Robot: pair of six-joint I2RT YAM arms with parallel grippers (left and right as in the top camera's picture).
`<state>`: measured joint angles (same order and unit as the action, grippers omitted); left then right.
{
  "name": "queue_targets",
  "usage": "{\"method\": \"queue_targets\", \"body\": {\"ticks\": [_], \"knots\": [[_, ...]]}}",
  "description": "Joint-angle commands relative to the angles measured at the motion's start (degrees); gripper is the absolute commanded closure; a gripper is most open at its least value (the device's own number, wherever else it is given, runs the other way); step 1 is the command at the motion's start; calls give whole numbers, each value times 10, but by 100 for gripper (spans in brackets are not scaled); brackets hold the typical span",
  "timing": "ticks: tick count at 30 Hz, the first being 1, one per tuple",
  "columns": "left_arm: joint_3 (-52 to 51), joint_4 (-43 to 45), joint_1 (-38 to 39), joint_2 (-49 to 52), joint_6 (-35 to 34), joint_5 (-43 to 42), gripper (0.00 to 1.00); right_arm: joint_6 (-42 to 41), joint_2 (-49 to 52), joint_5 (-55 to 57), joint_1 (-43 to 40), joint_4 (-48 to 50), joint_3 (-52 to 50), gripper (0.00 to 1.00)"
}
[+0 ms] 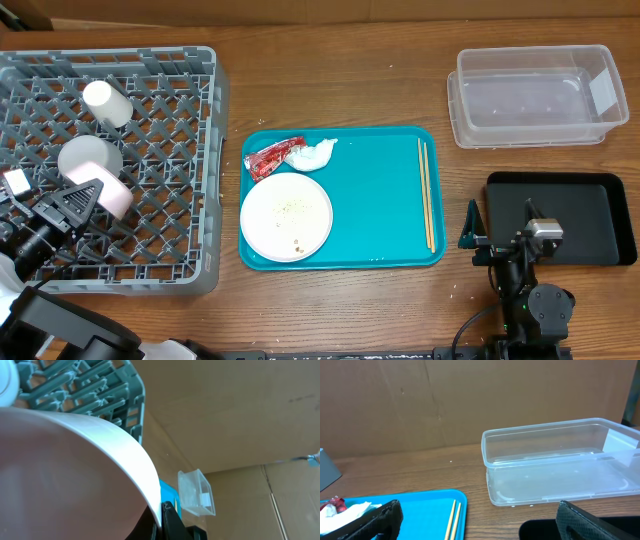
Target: Sort waste into correct bins and load items into the dishwasher
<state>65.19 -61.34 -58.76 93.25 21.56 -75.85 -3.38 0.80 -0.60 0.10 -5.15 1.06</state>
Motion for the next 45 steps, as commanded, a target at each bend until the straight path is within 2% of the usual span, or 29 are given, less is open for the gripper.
{"method": "queue_targets", "body": {"ticks": [1,4,12,15,18,22,26,27,28,29,30,38,45], "knots": [[-2,11,-3,14,-56,50,96,2,-5,5,2,4,-6,0],[-2,29,-3,19,-104,94,96,2,-5,5,2,4,-6,0],[-2,46,-33,20,-176,110,96,2,-5,5,2,4,-6,1],[-2,47,-49,20,-228,135,96,2,-5,5,2,4,-6,0],[-2,47,-62,20,-248,167,94,2,-5,5,2,4,-6,0],[-2,42,-70,20,-286,195,77,2,-5,5,2,4,-6,0],[-2,50,-76,20,-384,186,72,2,-5,5,2,4,-6,0],[-2,59,-77,20,-402,174,66,2,-5,5,2,4,-6,0],[-2,72,-79,20,-413,162,49,2,-5,5,2,4,-6,0],[-2,85,-81,20,-421,153,19,2,-5,5,2,4,-6,0],[-2,96,-83,20,-429,145,0,2,-5,5,2,4,-6,0],[27,102,-119,20,-471,117,0,2,-5,5,2,4,-6,0],[105,-11,-155,16,-468,117,0,2,-5,5,2,4,-6,0]]}}
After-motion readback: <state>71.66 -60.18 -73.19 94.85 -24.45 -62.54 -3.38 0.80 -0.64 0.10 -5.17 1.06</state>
